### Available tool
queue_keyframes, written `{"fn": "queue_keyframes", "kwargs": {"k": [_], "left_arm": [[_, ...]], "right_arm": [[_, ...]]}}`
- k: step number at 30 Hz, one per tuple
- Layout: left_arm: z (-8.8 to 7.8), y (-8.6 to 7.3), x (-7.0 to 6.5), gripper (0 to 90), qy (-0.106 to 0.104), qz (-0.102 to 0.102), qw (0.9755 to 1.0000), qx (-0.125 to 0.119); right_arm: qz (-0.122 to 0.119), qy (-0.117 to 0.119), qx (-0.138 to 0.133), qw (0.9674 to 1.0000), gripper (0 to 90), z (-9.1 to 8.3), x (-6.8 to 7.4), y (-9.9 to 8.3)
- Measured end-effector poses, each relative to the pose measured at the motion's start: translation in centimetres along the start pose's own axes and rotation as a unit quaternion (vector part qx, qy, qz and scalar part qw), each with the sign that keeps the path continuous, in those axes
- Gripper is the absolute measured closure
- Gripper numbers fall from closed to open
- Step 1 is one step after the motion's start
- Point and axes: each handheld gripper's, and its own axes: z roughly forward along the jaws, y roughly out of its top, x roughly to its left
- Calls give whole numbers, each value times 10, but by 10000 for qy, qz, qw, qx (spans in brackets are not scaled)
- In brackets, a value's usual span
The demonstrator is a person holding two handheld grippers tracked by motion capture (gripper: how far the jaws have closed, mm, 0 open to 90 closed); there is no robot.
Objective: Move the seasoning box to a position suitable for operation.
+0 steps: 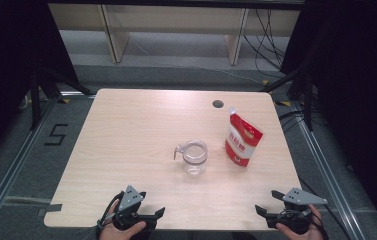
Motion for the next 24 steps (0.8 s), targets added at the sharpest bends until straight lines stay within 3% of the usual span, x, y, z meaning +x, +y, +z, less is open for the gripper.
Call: {"fn": "queue_keyframes", "kwargs": {"k": [3,6,14,15,16,18,21,22,24], "left_arm": [[-1,1,1,163,31,103,9999,20],[0,0,0,164,39,-21,10000,-33],[1,6,6,179,144,-13,9998,-155],[3,9,8,183,186,2,9997,-176],[5,10,9,222,222,20,9996,-200],[9,15,13,234,225,113,9995,-208],[18,22,17,251,244,97,9992,-286],[20,25,20,260,259,208,9991,-257],[29,31,23,267,264,142,9990,-327]], "right_arm": [[-7,-21,-4,10000,191,0,0,0],[3,-6,1,10000,191,0,0,0],[9,-9,-14,10000,191,1,-1,0],[-28,-52,-31,10000,191,0,-1,0],[160,-21,-38,9999,191,0,1,-1],[159,-19,-48,9999,191,0,1,-1],[99,-27,-84,9999,191,0,-1,0],[98,-40,-86,9999,190,0,-1,0],[95,-41,-95,9999,191,0,-1,0]]}}
